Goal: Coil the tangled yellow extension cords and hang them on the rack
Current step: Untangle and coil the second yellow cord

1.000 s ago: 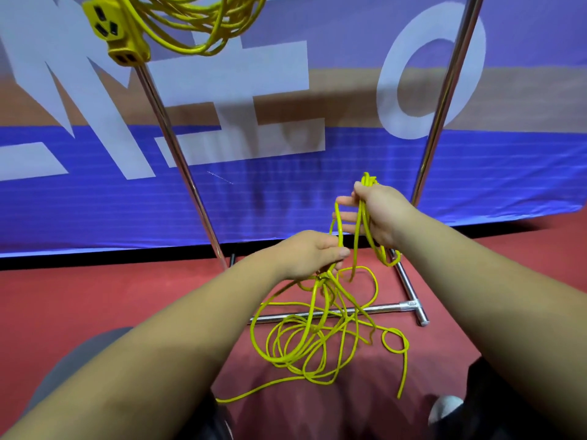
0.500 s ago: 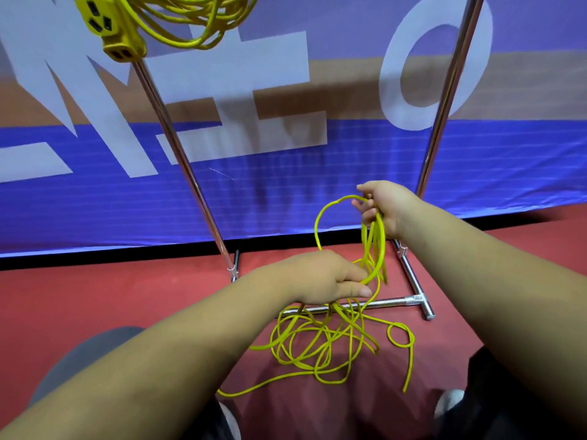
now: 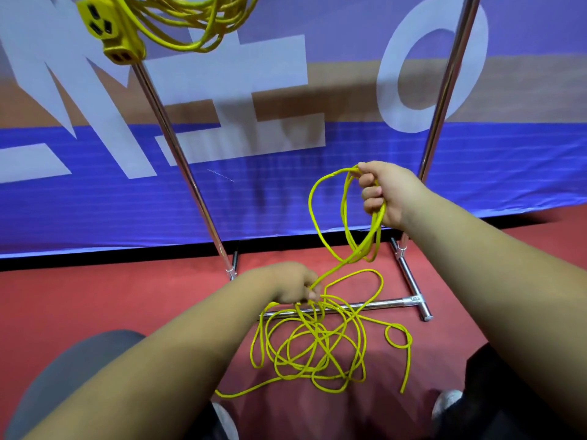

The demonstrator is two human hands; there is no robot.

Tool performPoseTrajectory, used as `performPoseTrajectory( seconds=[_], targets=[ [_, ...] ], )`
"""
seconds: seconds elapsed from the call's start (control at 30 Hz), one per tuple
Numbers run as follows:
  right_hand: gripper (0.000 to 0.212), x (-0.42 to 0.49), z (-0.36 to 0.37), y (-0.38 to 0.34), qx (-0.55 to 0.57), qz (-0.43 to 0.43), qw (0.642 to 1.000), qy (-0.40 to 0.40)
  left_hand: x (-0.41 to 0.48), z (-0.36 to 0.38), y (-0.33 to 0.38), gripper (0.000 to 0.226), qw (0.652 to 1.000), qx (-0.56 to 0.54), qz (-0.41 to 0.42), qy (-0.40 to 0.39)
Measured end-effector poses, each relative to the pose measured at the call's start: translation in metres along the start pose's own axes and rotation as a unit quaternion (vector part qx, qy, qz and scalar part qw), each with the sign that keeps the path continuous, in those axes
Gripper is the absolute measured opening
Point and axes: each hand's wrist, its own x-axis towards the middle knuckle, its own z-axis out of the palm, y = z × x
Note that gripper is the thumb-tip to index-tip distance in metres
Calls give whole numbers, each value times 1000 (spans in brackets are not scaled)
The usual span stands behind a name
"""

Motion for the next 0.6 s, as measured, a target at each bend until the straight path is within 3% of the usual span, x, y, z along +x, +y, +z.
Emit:
performPoseTrajectory(
  seconds=[0.1, 0.23, 0.33, 0.4, 0.5, 0.6],
  targets=[
    [19, -5, -5, -11, 0, 22, 1000, -21, -9, -23, -4, 16, 983, -89, 59, 148],
    [26, -8, -12, -15, -1, 22, 999, -30, -24, -58, -8, 37, 899, -68, 112, 419],
    [21, -7, -12, -14, -4, 25, 999, -46, -39, -81, -9, 47, 869, -11, 106, 483],
    [15, -9, -12, -14, 13, 42, 997, -70, -41, -88, -13, 51, 906, 26, 110, 407],
    [16, -13, -11, -14, 27, 58, 995, -83, -42, -78, -21, 38, 983, 105, 52, 138],
    [27, -15, -7, -10, -25, 34, 995, -85, -49, -65, -14, 35, 993, 118, -24, -17]
  ],
)
